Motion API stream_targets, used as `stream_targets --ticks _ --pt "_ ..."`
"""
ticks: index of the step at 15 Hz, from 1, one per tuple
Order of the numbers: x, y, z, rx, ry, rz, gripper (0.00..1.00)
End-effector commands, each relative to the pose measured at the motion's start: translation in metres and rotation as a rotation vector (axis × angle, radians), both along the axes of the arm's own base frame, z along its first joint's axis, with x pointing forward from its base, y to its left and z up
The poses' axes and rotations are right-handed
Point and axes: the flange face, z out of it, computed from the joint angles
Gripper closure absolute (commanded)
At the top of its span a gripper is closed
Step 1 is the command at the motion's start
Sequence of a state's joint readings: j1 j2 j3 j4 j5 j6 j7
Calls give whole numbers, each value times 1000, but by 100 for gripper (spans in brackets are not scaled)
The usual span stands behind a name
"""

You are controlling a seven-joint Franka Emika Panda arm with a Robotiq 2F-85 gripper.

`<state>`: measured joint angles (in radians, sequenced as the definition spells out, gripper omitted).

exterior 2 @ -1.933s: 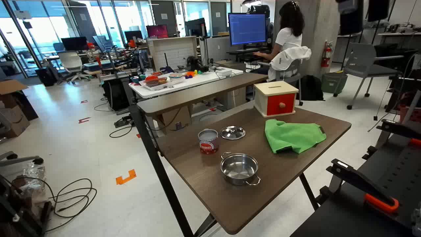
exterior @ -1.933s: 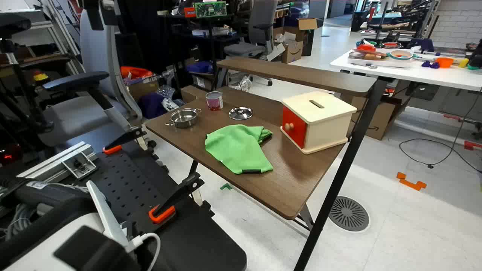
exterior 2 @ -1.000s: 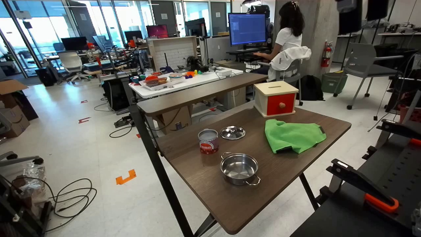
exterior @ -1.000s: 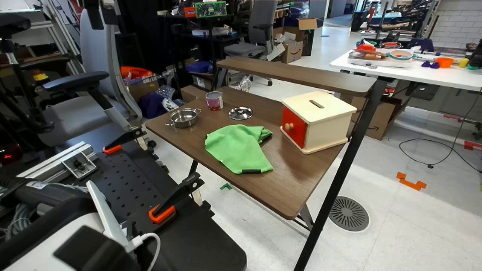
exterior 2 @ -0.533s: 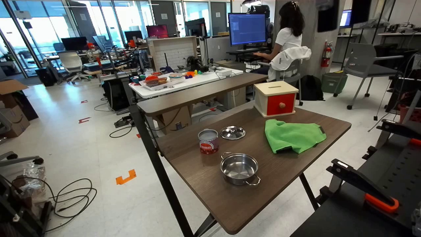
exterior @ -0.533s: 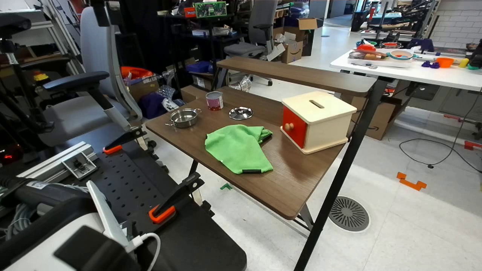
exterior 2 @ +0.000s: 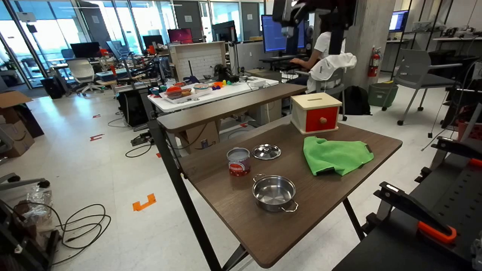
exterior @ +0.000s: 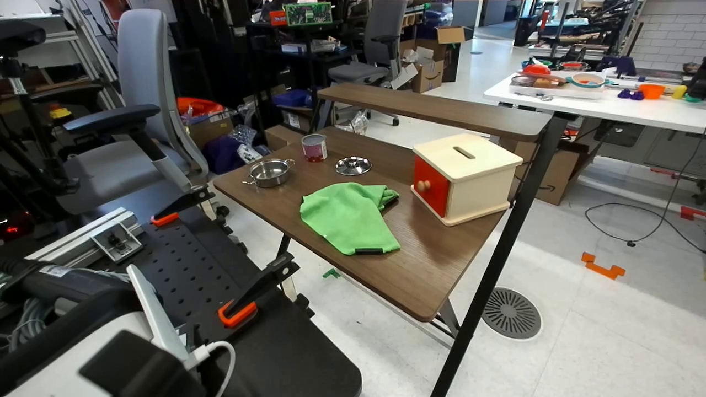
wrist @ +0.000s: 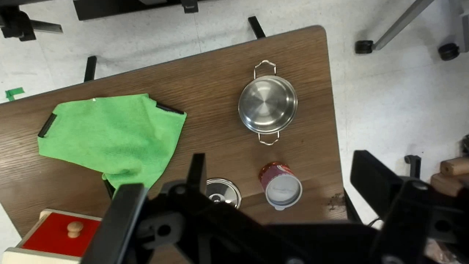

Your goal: Put the silver lid on the silver pot

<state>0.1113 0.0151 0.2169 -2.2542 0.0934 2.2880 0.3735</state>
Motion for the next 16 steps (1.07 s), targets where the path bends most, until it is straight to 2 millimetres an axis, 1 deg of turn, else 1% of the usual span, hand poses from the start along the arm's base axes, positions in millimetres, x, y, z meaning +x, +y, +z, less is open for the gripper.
stream_targets --ticks 1,5,8,12,16 --pt "55 -16 -35 -23 -12 -75 0" --pt "108 -44 -72 -50 -28 -158 0" --pt "136 -60 -102 -80 -18 -199 0" --pt "164 -76 -145 -123 -1 -240 0" --pt "180 -81 -186 -145 5 -251 0"
